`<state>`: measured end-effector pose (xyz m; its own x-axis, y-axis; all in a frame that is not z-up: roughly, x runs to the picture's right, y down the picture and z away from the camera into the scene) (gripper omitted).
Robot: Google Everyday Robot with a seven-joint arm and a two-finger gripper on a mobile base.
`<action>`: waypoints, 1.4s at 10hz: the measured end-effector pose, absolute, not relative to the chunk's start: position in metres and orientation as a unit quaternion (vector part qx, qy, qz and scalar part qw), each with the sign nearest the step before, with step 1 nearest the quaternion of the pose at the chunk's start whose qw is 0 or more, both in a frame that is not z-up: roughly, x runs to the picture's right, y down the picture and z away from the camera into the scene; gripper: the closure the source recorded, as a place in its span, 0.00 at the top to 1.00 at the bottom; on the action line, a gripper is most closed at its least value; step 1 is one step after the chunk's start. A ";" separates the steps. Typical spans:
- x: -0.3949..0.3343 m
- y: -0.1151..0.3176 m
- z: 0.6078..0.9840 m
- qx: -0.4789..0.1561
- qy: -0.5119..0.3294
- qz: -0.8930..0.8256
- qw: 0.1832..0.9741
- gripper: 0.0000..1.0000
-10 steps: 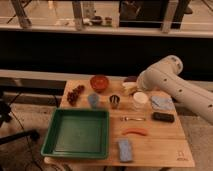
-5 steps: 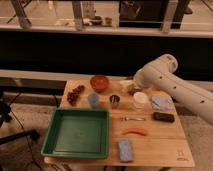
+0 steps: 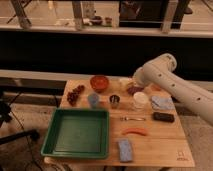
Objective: Place banana in purple bowl
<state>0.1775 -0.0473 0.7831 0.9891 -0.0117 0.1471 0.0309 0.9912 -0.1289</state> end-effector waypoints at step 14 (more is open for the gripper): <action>0.201 -0.071 0.838 -0.064 -0.077 -0.004 0.995 0.00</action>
